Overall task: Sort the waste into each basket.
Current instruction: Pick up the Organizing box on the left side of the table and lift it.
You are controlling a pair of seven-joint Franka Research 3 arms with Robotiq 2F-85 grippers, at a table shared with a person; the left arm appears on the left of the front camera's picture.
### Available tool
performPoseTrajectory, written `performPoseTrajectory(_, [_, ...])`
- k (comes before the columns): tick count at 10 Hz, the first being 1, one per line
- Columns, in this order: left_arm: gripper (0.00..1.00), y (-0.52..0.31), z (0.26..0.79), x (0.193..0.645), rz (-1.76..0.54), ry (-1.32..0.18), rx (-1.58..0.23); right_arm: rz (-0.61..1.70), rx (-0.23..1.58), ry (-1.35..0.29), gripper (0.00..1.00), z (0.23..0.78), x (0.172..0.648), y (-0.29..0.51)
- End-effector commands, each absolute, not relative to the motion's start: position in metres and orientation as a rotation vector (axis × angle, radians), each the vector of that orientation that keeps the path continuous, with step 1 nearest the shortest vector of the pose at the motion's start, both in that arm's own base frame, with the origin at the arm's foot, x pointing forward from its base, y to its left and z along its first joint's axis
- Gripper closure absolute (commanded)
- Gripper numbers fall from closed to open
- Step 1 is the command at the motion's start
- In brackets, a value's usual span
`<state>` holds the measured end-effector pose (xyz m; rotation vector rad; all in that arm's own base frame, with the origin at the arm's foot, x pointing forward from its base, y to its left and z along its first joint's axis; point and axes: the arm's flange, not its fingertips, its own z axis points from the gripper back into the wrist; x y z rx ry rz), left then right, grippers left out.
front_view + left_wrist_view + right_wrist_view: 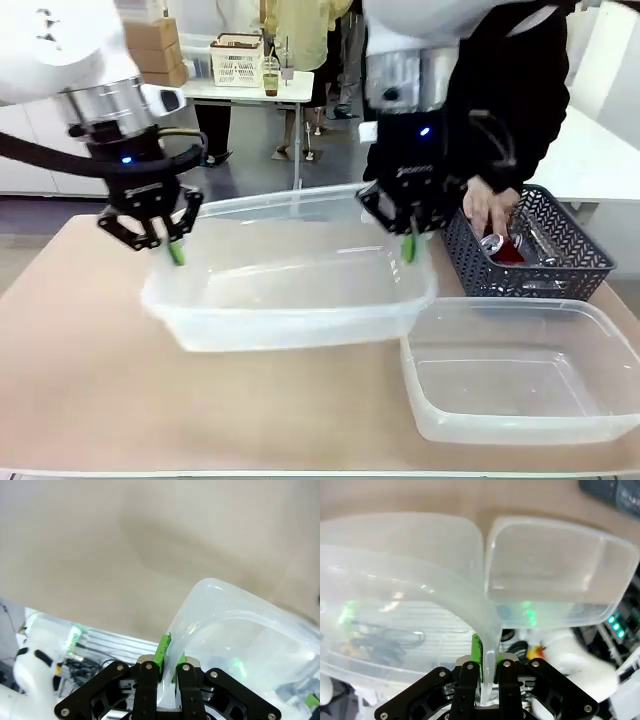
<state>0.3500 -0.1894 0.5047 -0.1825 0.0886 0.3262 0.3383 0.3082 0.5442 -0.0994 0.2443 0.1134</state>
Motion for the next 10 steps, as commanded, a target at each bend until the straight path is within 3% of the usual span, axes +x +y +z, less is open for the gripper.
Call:
performPoseTrajectory(1, [0.94,-0.230,0.513,0.378,0.373,0.018,-0.171,0.231,-0.056,0.317,0.95,0.542,0.346,0.284])
performPoseTrajectory(5, [0.94,-0.257,0.518,0.389,0.336,-0.096,-0.228,0.065,0.160,0.351,0.95,0.524,0.363,0.243])
performPoseTrajectory(7, [0.94,-0.246,0.517,0.382,0.253,-0.042,-0.186,0.018,0.145,0.306,0.95,0.502,0.370,0.241])
performPoseTrajectory(10, [0.94,-0.246,0.517,0.382,0.253,-0.042,-0.186,0.051,0.089,0.331,0.95,0.524,0.385,0.227])
